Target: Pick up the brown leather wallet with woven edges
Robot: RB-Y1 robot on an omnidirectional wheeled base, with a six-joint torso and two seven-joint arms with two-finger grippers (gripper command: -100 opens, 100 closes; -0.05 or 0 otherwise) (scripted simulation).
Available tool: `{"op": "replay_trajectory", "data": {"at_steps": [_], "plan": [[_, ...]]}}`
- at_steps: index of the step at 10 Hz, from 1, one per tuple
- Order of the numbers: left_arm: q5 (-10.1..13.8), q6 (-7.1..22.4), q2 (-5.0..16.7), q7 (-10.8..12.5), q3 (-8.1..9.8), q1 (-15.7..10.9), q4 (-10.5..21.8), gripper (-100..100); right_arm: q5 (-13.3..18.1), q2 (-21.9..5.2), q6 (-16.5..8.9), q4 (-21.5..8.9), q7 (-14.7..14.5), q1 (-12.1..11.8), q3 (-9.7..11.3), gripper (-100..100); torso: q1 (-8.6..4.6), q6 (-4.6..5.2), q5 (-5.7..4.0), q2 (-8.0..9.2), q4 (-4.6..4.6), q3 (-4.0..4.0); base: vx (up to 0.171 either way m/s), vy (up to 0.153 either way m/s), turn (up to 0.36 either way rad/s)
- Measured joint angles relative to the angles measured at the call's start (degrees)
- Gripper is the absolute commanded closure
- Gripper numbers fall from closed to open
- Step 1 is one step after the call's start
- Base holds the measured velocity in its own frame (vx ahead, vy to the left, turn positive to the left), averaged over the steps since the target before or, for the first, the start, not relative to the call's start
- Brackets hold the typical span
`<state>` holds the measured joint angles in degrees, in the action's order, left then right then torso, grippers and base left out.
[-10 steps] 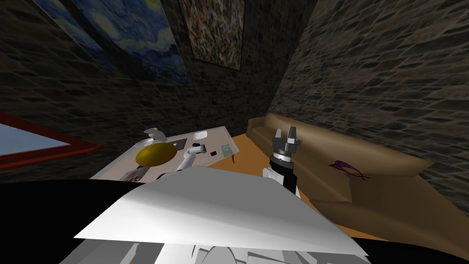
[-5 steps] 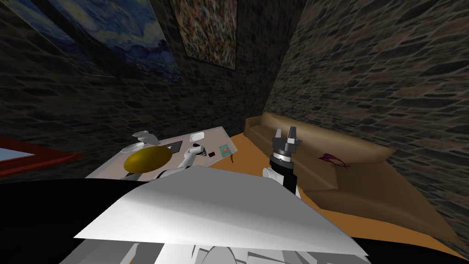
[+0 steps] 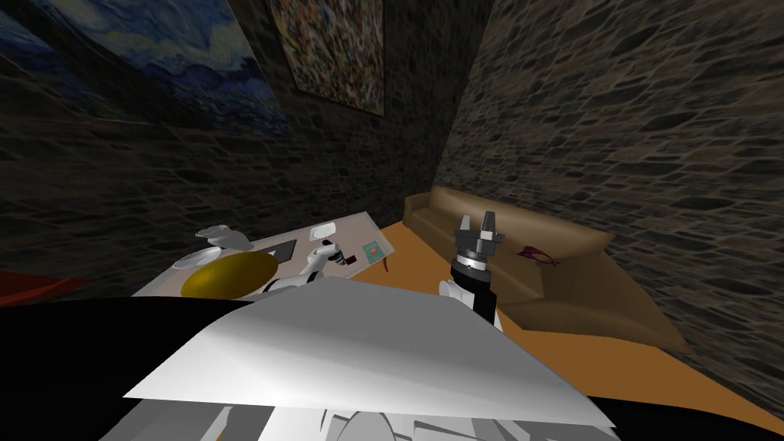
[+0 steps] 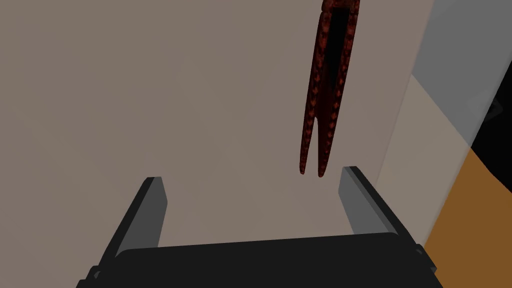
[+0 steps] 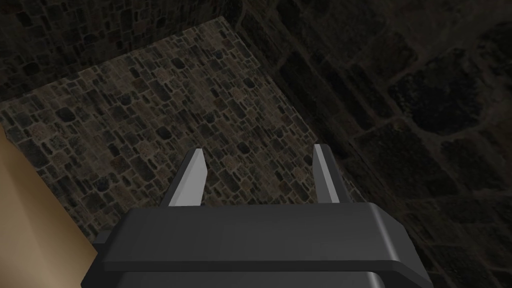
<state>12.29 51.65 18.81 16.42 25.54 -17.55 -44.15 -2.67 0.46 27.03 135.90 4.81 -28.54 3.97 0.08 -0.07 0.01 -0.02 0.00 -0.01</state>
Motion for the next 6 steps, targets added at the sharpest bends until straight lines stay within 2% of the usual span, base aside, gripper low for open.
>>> {"op": "replay_trajectory", "data": {"at_steps": [1,6], "plan": [[0.13,1.23,0.06,0.25,0.31,-0.10,0.75,-100,0.00,0.00,0.00,0.00,0.00,-0.01,0.00,0,0.00,-0.05,0.00,0.00,-0.01,0.00,-0.006,0.004,0.035],[0.79,4.88,2.24,1.07,1.98,-3.66,8.28,-100,0.00,0.00,0.00,0.00,0.00,-0.01,0.00,0,-0.04,-0.03,-0.01,-0.02,-0.01,-0.01,-0.008,0.008,-0.135]]}}
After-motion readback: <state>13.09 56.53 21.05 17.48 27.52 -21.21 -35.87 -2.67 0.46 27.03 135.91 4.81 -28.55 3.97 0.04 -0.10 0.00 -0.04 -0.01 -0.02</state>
